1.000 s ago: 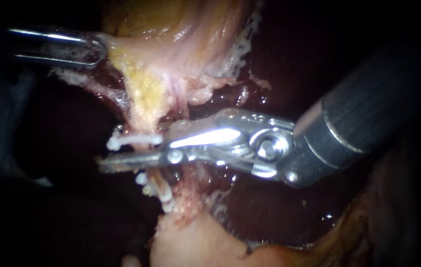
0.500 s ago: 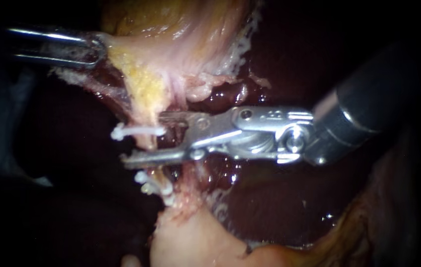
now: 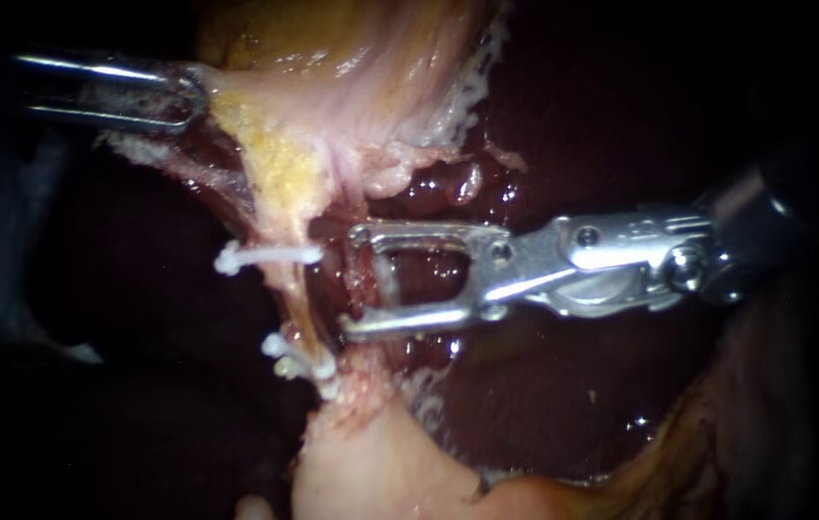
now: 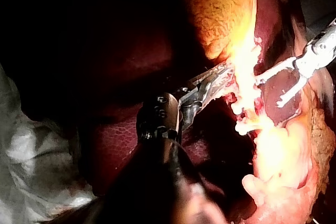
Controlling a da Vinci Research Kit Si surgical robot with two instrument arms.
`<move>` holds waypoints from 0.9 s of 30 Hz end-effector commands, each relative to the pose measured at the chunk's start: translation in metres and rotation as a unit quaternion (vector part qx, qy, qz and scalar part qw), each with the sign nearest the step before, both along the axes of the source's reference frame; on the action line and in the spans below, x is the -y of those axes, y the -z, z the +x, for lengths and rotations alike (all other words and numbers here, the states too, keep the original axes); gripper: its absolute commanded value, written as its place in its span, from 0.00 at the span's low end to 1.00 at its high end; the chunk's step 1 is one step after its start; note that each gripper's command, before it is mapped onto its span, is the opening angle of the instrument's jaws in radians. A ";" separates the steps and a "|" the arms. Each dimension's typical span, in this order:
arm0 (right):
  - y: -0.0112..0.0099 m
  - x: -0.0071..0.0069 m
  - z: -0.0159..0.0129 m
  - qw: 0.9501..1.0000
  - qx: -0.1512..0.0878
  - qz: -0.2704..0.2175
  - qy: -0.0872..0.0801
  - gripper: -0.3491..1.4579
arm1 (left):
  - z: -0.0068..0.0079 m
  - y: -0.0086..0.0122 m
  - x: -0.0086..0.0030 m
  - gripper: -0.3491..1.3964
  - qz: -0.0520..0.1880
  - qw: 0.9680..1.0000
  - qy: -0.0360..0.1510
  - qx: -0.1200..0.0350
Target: Going back third clip left tube
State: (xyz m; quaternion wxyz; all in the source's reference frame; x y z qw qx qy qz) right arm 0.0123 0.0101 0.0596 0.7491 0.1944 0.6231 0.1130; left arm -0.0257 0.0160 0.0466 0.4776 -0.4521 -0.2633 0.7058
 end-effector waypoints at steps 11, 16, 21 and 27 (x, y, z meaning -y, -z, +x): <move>0.0008 0.0004 -0.0069 1.000 -0.008 -0.024 0.013 0.47 | 0.0000 0.0000 0.0000 0.00 0.000 1.000 0.000 0.000; 0.0011 0.0001 -0.0090 1.000 -0.004 -0.025 0.009 0.47 | 0.0000 -0.0001 0.0001 0.00 -0.001 1.000 0.001 -0.001; 0.0013 -0.0002 -0.0102 1.000 -0.002 -0.026 0.006 0.47 | -0.0001 -0.0002 0.0001 0.00 -0.001 1.000 0.001 -0.001; 0.0014 -0.0002 -0.0104 1.000 -0.002 -0.026 0.006 0.47 | -0.0013 -0.0014 0.0006 0.00 -0.003 1.000 0.000 0.002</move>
